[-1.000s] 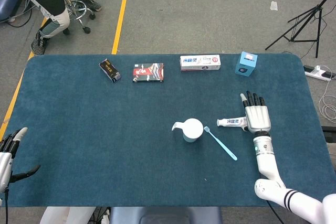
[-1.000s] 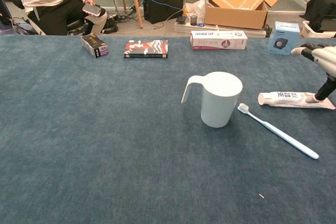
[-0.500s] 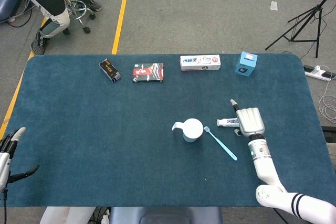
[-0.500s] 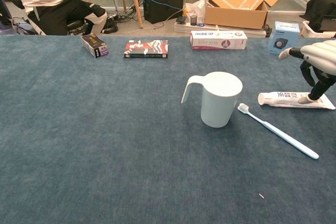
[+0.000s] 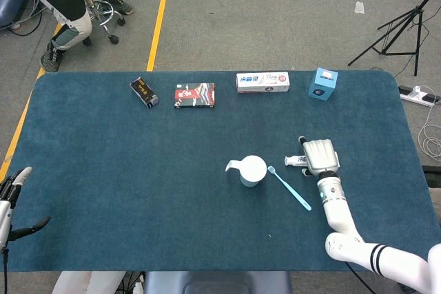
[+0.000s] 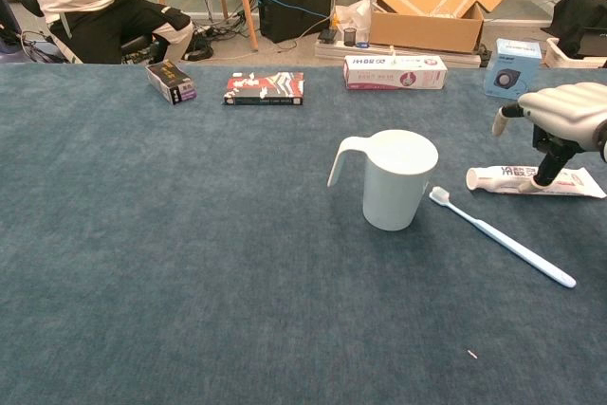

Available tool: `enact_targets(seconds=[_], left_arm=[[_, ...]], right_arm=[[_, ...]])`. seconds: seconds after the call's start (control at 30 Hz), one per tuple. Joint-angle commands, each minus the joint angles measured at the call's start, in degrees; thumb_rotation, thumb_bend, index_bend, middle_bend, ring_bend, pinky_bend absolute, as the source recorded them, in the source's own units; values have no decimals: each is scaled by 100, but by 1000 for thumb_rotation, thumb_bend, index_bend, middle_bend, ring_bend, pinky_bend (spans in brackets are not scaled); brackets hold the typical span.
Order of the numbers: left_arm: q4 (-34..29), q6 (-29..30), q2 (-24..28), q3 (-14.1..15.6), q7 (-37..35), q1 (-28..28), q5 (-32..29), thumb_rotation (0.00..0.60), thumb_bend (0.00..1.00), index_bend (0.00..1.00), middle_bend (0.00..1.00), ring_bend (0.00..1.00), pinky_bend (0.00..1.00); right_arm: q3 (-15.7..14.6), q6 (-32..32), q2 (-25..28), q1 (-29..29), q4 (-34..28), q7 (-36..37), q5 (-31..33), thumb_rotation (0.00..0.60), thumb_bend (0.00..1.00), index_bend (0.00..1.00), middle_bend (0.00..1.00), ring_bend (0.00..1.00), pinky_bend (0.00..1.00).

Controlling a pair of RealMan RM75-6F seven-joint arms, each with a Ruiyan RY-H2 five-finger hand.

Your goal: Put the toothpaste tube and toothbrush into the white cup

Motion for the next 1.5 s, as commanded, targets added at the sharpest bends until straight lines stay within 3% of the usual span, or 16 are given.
enact_targets(seconds=[0.03, 0.7, 1.5], left_arm=[[-5, 4, 2, 3, 5, 4, 4, 600, 45, 31, 144, 160, 258], [-33, 46, 43, 3, -45, 41, 8, 600, 45, 31, 144, 160, 258], [-52, 29, 52, 3, -16, 49, -8, 600, 44, 31, 144, 160, 258]], right_arm=[[-16, -56, -23, 53, 5, 3, 106, 600, 64, 335, 1000, 1000, 1000], [-117, -244, -445, 367, 608, -17, 561, 600, 151, 425, 1000, 1000, 1000], [-201, -199, -316, 413, 400, 100, 793, 600, 313, 644, 1000, 1000, 1000]])
